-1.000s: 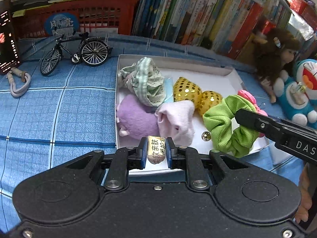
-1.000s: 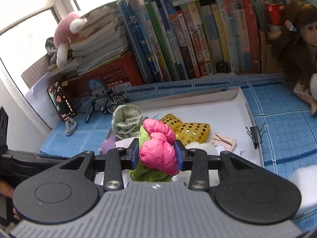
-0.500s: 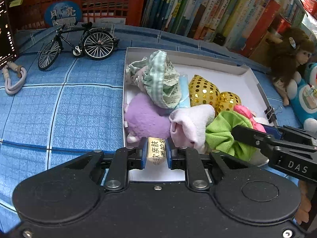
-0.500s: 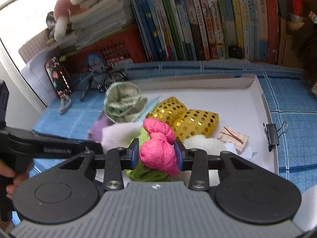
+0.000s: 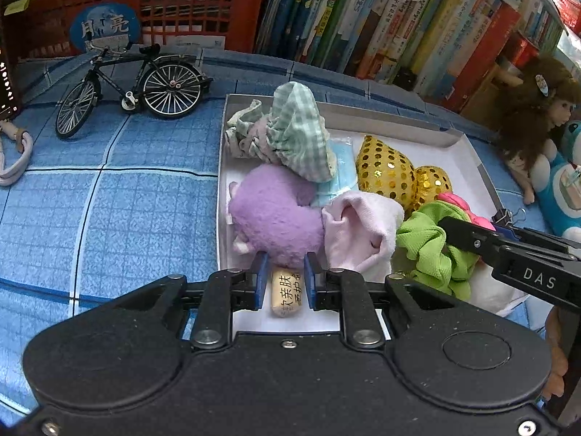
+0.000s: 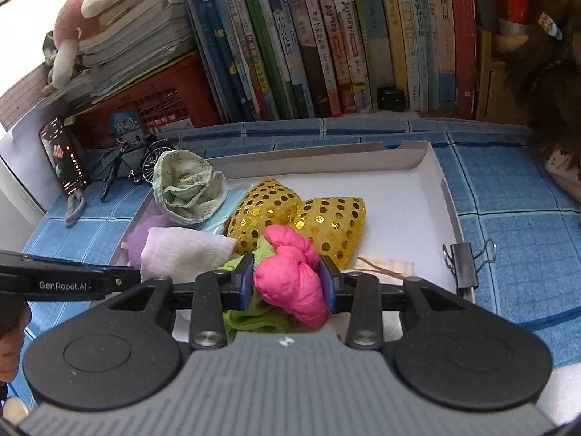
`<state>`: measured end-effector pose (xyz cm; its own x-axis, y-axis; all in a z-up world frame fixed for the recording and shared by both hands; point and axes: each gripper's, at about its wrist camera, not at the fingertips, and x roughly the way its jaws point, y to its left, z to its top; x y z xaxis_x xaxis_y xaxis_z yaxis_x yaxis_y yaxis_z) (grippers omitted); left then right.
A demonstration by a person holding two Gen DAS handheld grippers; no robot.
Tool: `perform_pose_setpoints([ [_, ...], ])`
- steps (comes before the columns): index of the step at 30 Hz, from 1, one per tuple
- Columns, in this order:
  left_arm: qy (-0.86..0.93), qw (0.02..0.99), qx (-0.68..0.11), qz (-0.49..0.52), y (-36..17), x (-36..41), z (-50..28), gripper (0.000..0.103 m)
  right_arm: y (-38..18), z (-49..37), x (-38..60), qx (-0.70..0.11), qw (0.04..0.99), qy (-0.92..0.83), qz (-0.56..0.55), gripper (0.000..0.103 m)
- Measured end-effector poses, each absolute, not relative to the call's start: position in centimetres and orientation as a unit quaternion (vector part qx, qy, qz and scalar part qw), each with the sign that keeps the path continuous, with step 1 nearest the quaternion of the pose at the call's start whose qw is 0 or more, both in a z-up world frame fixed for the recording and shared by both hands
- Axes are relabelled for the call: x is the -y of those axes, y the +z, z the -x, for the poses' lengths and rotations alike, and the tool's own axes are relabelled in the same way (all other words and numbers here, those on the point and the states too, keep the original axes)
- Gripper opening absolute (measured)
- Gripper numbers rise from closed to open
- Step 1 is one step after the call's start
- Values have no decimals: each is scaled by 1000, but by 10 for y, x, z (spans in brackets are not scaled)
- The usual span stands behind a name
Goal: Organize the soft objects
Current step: 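Lift the cork and scrunchie with both grippers and carry them over the white tray, then open both grippers to drop the cork and scrunchie into the tray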
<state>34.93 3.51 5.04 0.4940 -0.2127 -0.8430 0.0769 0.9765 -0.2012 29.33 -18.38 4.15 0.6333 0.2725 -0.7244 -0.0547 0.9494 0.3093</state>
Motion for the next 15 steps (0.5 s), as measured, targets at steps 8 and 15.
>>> perform_pose_setpoints([
  [8,-84,869,-484,60,56,-34,-344,41,44,-290,185,-410,895,95,-146,65],
  [15,-85,880,-462,63,75,-38,-328,52,63,-275,184,-388,904,104,-145,79],
])
